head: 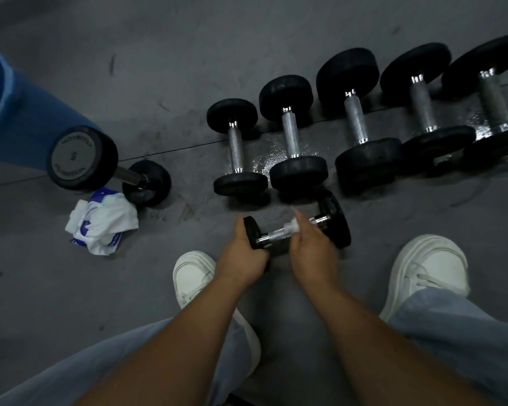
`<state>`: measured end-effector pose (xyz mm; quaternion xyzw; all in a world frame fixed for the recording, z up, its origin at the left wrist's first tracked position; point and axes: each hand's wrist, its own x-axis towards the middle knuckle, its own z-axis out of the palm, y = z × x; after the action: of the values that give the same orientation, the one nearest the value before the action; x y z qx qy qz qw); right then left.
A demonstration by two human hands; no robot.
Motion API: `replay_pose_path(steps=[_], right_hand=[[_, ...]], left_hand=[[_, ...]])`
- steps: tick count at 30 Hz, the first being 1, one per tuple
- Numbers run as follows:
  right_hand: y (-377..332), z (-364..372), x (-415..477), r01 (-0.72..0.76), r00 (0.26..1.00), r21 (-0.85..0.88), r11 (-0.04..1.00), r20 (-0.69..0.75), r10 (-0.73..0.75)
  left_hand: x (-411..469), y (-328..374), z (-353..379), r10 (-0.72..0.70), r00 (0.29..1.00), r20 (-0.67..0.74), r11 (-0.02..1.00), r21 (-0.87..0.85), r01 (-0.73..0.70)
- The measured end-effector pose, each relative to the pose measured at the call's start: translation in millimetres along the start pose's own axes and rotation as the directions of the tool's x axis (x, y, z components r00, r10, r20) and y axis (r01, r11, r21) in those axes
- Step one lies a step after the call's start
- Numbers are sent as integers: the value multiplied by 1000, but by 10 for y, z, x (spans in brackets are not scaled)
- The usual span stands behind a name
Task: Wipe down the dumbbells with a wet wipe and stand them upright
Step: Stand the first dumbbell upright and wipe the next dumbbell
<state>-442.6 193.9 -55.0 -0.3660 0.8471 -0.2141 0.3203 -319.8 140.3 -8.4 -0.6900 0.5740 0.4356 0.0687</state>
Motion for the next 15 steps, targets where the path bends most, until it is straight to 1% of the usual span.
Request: replay_pose_path(steps=[1,2,3,5,6,7,8,9,10,11,12,13,14,15], right_hand=[[-22,1,-49,-25,1000,5,1000,-13,25],[-76,30,-95,-25,1000,35,999,9,24],[-122,85,-131,10,997,55,998,79,-14],[-142,161,-174,124,949,24,992,289,-126],[-106,139,-134,127,945,11,992,302,-125],[-44,88,-58,72,968,25,997,238,-76],[23,9,0,-8,992,53,999,129,2],[89,-44,26,-75,997,63,995,40,73],[94,-57,7,-99,995,56,993,12,99],[26,-47,-43,-95,993,35,995,70,92],[-51,12,-94,-67,983,65,996,176,54],[-128,73,-157,-67,947,134,989,321,20],[-160,107,-192,-74,909,219,973,415,-24],[-158,97,-170,-80,915,256,963,403,-31]], left_hand=[[-23,-15,4,2,1000,-4,1000,19,-2],[-56,-27,19,1,1000,-31,1000,21,0],[-94,-35,47,-3,998,-68,1000,2,4],[-174,-55,116,8,994,-110,998,-55,-14],[-194,-68,144,28,995,-99,997,-70,-35],[-196,-85,162,45,996,-77,996,-79,-51],[-177,-102,169,47,997,-59,995,-87,-52],[-148,-107,170,43,998,-50,994,-101,-48],[-121,-108,174,36,998,-51,993,-115,-41],[-104,-110,183,28,998,-55,992,-122,-35],[-100,-102,193,24,998,-62,992,-125,-31],[-103,-104,206,28,998,-65,991,-129,-36],[-110,-111,213,39,997,-62,990,-135,-47],[-111,-119,215,48,997,-57,989,-137,-55]])
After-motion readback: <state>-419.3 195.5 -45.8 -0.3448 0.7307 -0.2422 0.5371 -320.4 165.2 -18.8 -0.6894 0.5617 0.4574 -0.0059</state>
